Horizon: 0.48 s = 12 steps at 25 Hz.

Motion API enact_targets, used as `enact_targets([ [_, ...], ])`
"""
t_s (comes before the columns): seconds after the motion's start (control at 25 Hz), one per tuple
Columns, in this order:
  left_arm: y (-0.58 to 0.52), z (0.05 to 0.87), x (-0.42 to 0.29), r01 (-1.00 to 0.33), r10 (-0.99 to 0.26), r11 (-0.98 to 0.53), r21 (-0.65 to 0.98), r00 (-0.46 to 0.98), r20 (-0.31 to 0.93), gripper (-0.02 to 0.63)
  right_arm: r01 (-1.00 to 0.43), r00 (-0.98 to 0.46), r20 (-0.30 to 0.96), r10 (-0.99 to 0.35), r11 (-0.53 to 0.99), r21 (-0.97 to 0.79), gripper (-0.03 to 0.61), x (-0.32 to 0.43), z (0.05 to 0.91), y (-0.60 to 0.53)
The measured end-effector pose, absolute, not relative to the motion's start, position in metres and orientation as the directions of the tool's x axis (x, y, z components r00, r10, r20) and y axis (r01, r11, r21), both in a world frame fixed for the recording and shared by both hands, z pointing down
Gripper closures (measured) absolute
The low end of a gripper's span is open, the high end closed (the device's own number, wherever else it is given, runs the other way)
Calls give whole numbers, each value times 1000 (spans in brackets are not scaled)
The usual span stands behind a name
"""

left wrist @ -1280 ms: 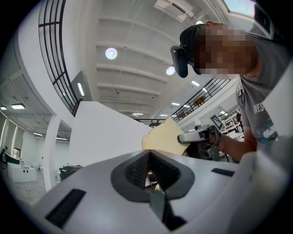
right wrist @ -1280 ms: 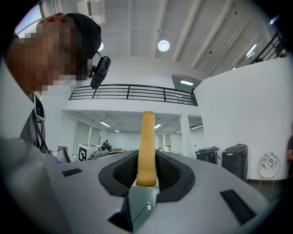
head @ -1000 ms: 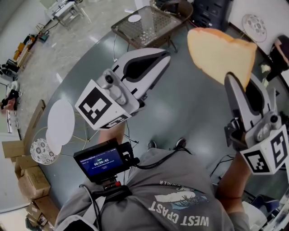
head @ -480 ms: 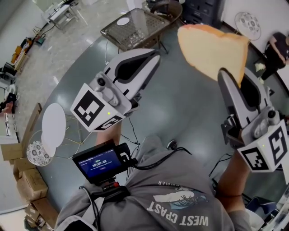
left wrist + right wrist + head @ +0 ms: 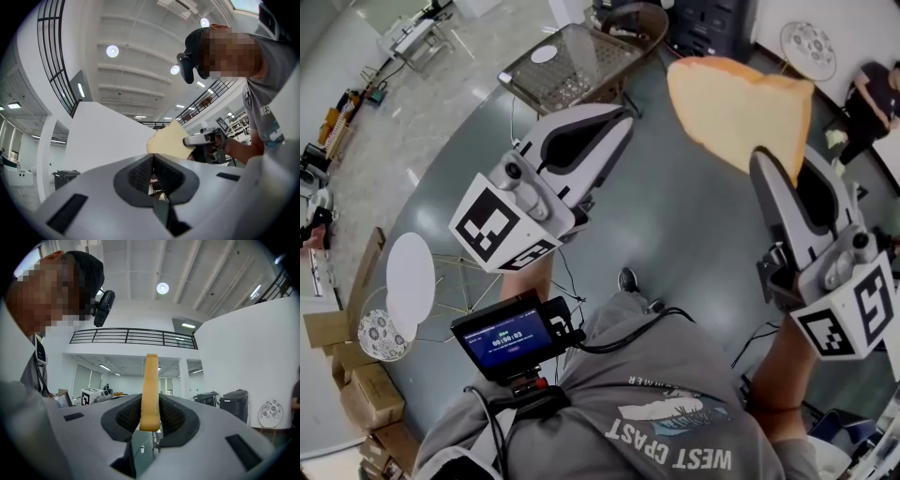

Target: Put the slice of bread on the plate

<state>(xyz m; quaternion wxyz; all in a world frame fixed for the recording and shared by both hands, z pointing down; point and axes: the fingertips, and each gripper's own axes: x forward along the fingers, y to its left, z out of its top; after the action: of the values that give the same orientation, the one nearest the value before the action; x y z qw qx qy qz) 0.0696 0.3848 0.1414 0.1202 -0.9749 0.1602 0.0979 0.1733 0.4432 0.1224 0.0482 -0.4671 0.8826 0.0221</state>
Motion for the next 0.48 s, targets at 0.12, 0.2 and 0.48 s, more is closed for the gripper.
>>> enact_targets([
  [0.12, 361, 139, 70, -330, -283, -922, -202, 931, -233, 606, -829, -554, -107, -826, 559, -21, 489, 175, 124, 418],
  [0.2, 344, 137, 67, -330, -281, -922, -205, 931, -232, 606, -829, -554, -110, -825, 559, -23, 489, 172, 122, 402],
  [0.48, 273, 125, 58, -340, -288, -916, -211, 926, -245, 606, -829, -552, -119, -825, 558, -23, 489, 168, 113, 331],
])
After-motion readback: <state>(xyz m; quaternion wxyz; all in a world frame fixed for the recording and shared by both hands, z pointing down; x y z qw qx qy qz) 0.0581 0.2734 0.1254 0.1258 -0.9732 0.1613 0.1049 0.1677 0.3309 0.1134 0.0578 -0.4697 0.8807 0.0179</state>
